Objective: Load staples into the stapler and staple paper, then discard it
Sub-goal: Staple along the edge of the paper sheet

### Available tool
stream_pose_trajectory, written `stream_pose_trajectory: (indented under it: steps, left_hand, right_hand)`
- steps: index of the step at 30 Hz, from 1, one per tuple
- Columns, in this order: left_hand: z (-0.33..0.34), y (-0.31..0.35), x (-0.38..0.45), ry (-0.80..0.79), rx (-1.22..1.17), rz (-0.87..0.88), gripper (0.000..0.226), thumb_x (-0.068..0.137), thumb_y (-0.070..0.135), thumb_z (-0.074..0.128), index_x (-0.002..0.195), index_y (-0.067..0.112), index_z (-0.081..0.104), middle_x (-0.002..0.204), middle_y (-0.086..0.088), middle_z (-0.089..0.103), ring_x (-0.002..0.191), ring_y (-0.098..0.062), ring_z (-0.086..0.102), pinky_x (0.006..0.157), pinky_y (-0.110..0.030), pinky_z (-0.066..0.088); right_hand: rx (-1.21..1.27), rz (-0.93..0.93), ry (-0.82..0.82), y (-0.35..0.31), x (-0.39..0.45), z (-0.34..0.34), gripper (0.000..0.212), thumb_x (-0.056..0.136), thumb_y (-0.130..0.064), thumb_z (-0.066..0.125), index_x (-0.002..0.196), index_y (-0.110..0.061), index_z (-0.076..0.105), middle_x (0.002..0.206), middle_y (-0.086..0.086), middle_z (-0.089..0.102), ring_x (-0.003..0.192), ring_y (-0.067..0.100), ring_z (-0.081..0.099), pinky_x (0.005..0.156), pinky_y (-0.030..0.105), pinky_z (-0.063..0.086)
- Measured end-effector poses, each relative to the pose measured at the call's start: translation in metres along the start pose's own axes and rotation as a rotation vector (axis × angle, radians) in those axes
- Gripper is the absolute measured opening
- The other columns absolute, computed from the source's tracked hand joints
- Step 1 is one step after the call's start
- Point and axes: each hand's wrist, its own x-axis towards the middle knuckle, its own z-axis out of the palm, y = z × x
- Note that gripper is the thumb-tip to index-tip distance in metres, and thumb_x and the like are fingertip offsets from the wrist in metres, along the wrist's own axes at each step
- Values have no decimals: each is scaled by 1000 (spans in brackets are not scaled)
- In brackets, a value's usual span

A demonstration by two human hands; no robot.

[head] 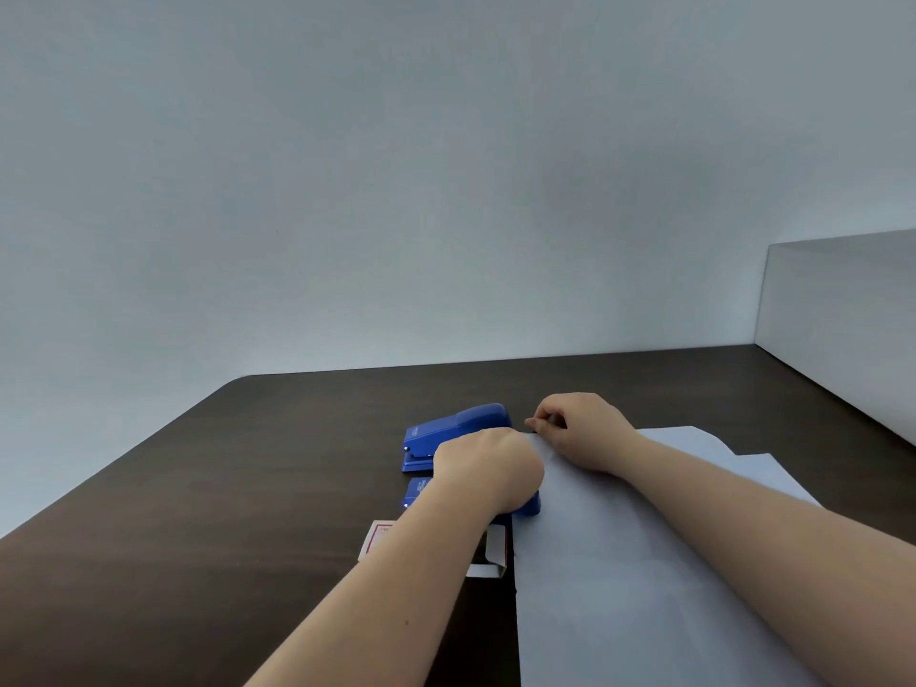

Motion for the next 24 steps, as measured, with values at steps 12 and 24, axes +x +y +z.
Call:
stream_pose_trajectory:
  steps: [12, 24]
  left_hand:
    - [-7, 0, -5, -15, -391, -102, 36, 97, 2, 33, 132, -1, 43, 118, -16, 61, 98, -30, 60, 84, -40, 50]
    - [-25, -21, -30, 370, -939, -182, 26, 96, 28, 48, 76, 18, 61, 77, 2, 67, 73, -15, 60, 76, -32, 49]
  right_hand:
    - [-80, -44, 24, 0, -5, 0, 30, 95, -39, 47, 95, -14, 64, 88, 2, 66, 82, 22, 57, 70, 30, 40]
    - [-121, -41, 150, 23, -29, -50, 30, 95, -35, 49, 79, -12, 59, 68, -6, 54, 69, 19, 50, 69, 30, 33]
